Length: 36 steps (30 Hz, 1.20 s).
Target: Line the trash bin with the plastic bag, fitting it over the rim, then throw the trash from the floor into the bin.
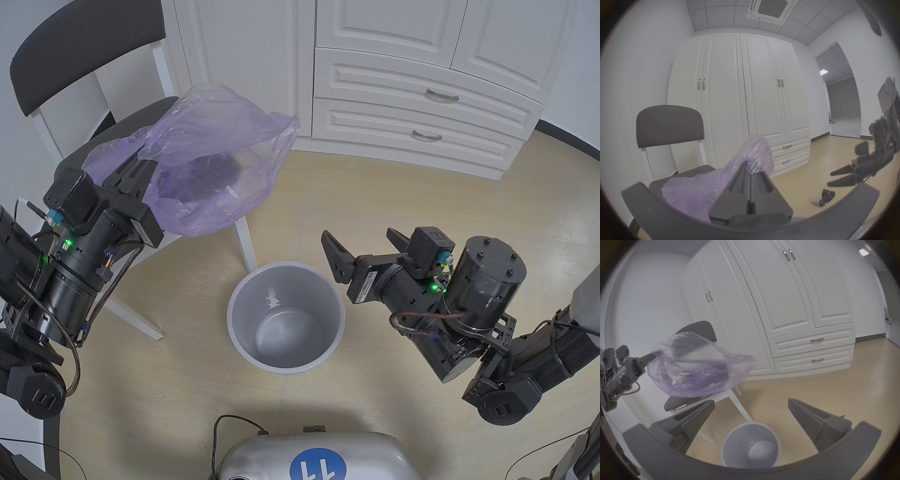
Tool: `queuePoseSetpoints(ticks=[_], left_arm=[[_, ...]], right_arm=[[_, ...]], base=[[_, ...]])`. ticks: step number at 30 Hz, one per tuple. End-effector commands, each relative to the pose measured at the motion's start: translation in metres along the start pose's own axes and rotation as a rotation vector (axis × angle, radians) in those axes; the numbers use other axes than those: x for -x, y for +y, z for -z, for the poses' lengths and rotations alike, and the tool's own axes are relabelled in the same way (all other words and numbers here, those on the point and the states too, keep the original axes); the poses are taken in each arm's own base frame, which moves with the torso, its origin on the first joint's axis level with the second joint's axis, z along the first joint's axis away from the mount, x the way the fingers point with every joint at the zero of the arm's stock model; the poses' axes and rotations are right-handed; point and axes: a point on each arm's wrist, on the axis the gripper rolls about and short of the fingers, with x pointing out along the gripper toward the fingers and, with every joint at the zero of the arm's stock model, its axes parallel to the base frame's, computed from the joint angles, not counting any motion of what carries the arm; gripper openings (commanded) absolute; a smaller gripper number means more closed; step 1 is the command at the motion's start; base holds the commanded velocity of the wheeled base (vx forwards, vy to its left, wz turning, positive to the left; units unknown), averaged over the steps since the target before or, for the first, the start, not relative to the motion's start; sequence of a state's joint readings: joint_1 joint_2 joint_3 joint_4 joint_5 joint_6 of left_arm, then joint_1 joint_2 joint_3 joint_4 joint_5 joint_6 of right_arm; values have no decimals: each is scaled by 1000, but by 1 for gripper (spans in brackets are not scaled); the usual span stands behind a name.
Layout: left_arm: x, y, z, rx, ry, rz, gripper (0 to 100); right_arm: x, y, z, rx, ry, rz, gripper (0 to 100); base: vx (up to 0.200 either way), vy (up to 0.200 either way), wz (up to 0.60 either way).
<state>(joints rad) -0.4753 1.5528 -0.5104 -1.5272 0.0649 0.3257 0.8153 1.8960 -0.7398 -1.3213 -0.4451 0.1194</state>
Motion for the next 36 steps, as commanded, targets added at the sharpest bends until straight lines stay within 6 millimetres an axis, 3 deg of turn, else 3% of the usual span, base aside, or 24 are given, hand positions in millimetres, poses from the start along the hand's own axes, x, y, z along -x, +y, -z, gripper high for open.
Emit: queuePoseSetpoints(ticks=[1, 12, 24, 36], left_arm=[[4, -9, -7, 24, -19, 38, 0], [8, -23, -16, 74, -46, 95, 0], [19, -29, -29, 101, -79, 136, 0], [24, -28, -45, 153, -136, 146, 0]], right_arm=[[-9, 1, 18, 2, 33, 6, 100], [-19, -1, 38, 10, 74, 24, 100], [-32, -17, 23, -5, 12, 76, 100], [-38, -21, 33, 2, 26, 84, 100]], base=[[0, 0, 0], [0, 0, 0], [0, 0, 0], [0, 0, 0]])
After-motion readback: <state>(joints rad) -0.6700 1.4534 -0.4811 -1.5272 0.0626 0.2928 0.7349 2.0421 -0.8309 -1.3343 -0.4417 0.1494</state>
